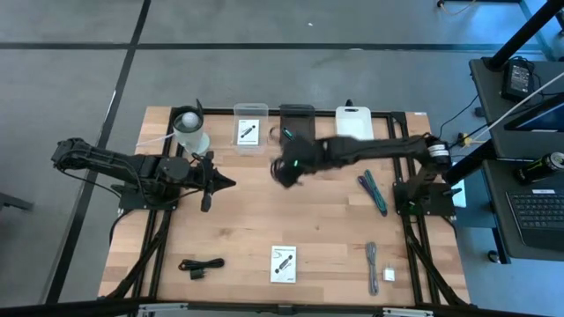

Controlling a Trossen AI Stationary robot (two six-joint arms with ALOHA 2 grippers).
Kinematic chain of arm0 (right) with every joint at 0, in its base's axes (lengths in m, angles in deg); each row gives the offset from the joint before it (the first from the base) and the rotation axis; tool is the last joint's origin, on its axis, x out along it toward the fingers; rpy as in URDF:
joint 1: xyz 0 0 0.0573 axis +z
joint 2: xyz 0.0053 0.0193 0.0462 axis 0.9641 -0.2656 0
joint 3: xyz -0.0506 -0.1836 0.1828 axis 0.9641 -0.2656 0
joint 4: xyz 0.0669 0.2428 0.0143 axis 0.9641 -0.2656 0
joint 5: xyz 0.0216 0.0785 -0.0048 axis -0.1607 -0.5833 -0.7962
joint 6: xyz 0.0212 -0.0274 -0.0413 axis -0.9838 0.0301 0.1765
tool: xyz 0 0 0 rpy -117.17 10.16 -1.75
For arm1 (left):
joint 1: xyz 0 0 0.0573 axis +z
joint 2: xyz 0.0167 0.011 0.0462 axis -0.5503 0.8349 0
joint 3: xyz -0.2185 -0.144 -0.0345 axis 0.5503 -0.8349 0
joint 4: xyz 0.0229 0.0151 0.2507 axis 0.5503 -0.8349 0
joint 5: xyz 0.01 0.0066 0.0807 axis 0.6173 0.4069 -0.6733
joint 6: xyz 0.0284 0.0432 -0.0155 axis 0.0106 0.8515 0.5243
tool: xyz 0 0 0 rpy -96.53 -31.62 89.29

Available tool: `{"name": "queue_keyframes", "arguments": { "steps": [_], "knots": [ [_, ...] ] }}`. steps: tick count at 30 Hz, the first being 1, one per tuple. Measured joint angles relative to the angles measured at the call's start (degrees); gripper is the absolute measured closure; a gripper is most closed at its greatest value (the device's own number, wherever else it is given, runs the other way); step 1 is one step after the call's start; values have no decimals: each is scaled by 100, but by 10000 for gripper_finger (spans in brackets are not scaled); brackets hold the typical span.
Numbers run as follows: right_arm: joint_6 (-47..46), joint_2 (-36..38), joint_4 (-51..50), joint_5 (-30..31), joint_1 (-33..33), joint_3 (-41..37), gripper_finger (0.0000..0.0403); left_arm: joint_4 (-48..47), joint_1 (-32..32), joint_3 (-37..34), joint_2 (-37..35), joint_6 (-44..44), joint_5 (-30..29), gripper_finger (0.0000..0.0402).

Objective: Pick and place items into bin
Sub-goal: Put the top black charger cable into the black bin

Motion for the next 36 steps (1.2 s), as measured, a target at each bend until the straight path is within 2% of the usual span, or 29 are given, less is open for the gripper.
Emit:
{"name": "queue_keyframes", "arguments": {
  "steps": [4, 9, 18, 22, 29, 36],
  "knots": [
    [608, 200, 465, -119, -626, 1, 386, -2, 11, 0, 1, 8, -211, 400],
    [1422, 46, 977, -986, -1595, 266, 386, 2, 11, 0, 3, 8, -524, 400],
    [2570, -888, 184, -1496, -2890, 658, 386, 42, 11, 0, 4, -1, -1291, 400],
    [3093, -1353, -26, -1597, -3183, 647, 386, 42, 11, 0, 5, -3, -1610, 400],
    [3953, -1751, 338, -1635, -3281, 649, 386, 40, 11, 0, 5, -1, -1911, 400],
    [4513, -1878, 502, -1302, -3288, 654, 386, 37, 11, 0, 5, -5, -2059, 400]
  ]
}}
